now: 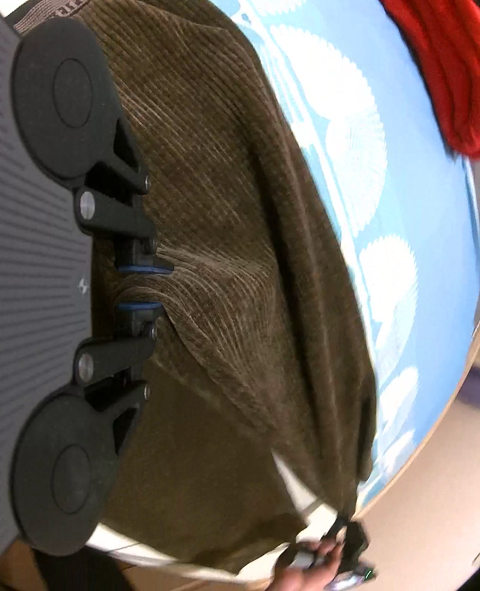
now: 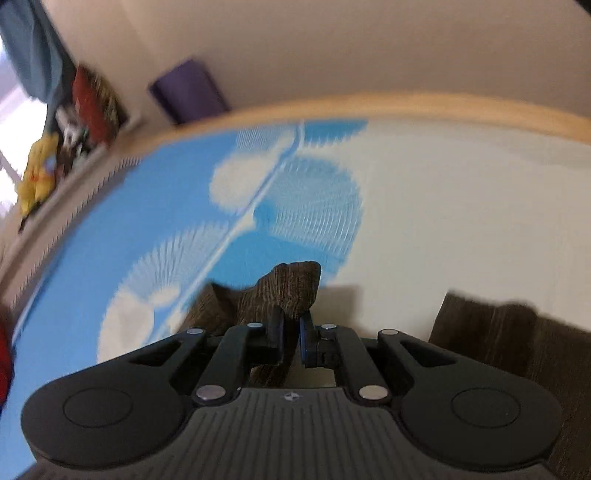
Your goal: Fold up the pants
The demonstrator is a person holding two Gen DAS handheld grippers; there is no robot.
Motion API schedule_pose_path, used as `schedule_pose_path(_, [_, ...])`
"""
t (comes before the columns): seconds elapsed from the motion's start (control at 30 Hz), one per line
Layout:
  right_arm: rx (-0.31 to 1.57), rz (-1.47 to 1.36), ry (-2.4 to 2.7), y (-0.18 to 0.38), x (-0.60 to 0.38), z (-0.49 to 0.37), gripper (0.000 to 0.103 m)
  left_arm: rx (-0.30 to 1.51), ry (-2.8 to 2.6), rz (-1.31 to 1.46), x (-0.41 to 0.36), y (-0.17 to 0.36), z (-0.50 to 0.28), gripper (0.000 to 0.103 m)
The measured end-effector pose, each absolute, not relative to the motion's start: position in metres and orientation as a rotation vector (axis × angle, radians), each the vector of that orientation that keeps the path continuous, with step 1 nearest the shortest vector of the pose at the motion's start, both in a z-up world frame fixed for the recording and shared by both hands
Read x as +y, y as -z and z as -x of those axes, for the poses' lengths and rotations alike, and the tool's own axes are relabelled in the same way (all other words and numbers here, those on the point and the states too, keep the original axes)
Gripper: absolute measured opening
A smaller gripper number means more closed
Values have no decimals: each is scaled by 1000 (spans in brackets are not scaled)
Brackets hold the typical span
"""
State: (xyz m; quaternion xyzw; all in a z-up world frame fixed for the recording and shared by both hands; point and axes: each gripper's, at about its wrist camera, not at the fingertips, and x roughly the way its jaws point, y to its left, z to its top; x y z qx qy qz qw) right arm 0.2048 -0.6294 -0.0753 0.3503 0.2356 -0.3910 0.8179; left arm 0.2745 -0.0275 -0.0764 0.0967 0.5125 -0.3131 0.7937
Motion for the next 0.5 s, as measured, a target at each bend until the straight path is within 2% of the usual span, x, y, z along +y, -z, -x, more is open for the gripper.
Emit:
schedule_pose_path(0.03, [509, -747, 848, 78, -634, -204, 7, 1106, 692, -237, -28, 79, -272, 16])
schedule_pose_path(0.1, [603, -813, 877, 95, -647, -204, 9, 1114, 674, -284, -28, 86, -272, 25])
schedule_pose_path(0.13, [681, -859, 886, 106, -651, -205, 9, 1127, 650, -273, -25, 89, -274, 39])
schedule_pose_path(0.17, [703, -864, 890, 112, -651, -202, 9, 1129, 633, -252, -23, 89, -277, 41])
schedule_pose_path(0.2, [682, -847, 887, 107, -650, -200, 15, 1124, 639, -227, -19, 85, -278, 41])
schedule_pose_path(0.23, [698, -810, 912, 100, -648, -202, 26, 1119, 655, -191, -15, 80, -280, 41])
schedule_pose_path(0.3, [668, -764, 943, 82, -640, -201, 28, 1090, 682, -103, -3, 63, -279, 43])
schedule_pose_path(0.37, [612, -744, 925, 62, -632, -196, 34, 1043, 689, -17, 16, 45, -282, 53])
schedule_pose_path(0.4, [591, -731, 931, 52, -627, -190, 39, 1014, 672, 14, 27, 36, -286, 54])
schedule_pose_path(0.5, [528, -744, 895, 18, -613, -175, 40, 945, 542, 46, 65, 18, -289, 54])
